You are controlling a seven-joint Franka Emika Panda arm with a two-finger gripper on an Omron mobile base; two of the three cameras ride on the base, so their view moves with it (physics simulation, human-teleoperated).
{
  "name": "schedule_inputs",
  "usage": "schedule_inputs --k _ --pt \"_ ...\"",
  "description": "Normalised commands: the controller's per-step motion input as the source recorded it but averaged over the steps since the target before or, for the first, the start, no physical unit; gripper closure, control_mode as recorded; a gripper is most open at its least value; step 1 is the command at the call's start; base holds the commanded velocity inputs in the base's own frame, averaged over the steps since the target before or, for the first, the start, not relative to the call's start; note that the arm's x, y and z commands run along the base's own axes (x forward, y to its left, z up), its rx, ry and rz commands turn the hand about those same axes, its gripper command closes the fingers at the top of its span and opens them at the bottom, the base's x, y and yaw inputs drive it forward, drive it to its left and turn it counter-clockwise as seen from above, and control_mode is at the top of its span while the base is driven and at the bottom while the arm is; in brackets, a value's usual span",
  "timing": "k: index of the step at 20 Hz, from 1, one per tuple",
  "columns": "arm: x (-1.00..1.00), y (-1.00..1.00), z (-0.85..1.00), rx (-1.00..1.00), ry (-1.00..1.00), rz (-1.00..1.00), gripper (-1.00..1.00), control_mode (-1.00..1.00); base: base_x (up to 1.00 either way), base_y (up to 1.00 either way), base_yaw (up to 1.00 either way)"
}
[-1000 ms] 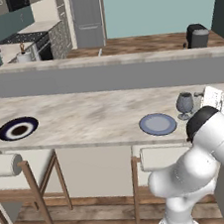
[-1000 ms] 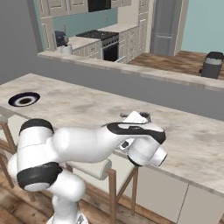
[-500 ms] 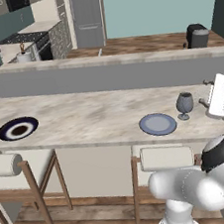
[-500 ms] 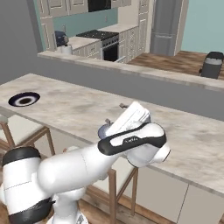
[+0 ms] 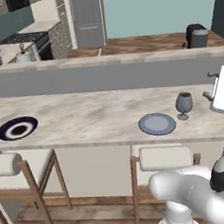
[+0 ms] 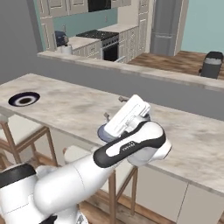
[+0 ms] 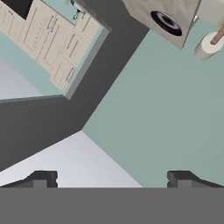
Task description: Retrieve the wine glasses from the counter and place one next to each plate.
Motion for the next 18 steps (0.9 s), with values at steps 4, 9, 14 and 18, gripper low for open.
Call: schedule_inputs --k 4,9,14,18 --pt "0.00 0.00 0.00 0.00 0.00 0.00 -1.00 1.00 -0.29 -0.66 -0.11" --pt "0.00 0.00 0.00 0.00 0.00 0.00 -1.00 1.00 -0.20 -1.00 -0.15" --pt "0.00 0.00 0.00 0.00 0.00 0.00 -1.00 1.00 -0.40 -1.00 -0.09" --pt "0.00 0.00 0.00 0.00 0.00 0.00 -1.00 1.00 -0.45 -1.00 -0.05"
